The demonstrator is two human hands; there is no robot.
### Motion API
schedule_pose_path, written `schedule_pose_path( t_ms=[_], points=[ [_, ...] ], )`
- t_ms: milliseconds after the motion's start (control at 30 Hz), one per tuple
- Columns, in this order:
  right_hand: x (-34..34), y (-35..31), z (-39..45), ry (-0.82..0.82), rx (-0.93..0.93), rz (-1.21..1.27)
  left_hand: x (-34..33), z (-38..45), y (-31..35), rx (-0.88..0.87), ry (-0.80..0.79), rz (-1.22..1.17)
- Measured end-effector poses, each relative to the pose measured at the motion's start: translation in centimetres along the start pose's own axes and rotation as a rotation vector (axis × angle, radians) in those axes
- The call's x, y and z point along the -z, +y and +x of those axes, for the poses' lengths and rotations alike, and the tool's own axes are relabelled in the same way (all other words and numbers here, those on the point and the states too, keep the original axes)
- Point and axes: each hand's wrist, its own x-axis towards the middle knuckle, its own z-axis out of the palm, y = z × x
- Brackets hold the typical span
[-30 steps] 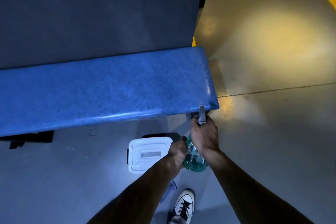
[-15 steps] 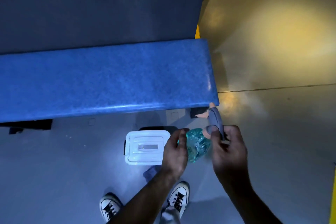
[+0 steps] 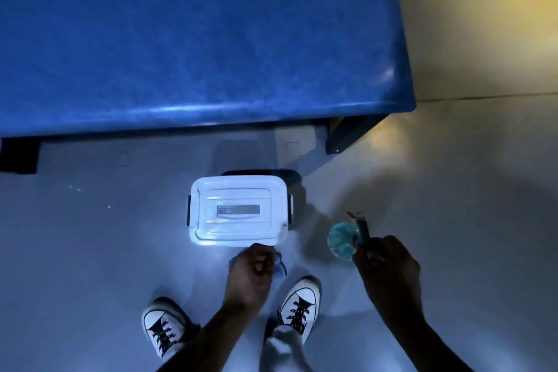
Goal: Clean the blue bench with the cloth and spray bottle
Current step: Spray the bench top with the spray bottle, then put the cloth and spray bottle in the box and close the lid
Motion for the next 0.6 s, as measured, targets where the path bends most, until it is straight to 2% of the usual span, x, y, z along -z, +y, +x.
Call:
schedule_pose_path(
  t_ms=[67, 167, 300, 433, 600],
  points=[
    [-4.0, 3.5, 2.1, -0.007, -0.011, -0.064, -1.1, 1.8, -2.4, 0.063, 0.016, -0.164],
    [-9.6, 7.9, 5.0, -0.017, -0.137, -0.054, -3.0, 5.2, -6.8, -0.008, 0.017, -0.013],
    [-14.8, 12.2, 6.6, 0.004, -0.213, 0.009, -5.2, 8.1, -12.2, 0.026, 0.044, -0.001],
    [-16.5, 14.0, 6.8, 0.010, -0.246, 0.027, -5.9, 9.1, -16.9, 0.047, 0.063, -0.089],
    [-15.1, 13.0, 6.1, -0.070, -0.233, -0.065, -3.0, 8.1, -16.8, 0.043, 0.095, -0.079]
  ],
)
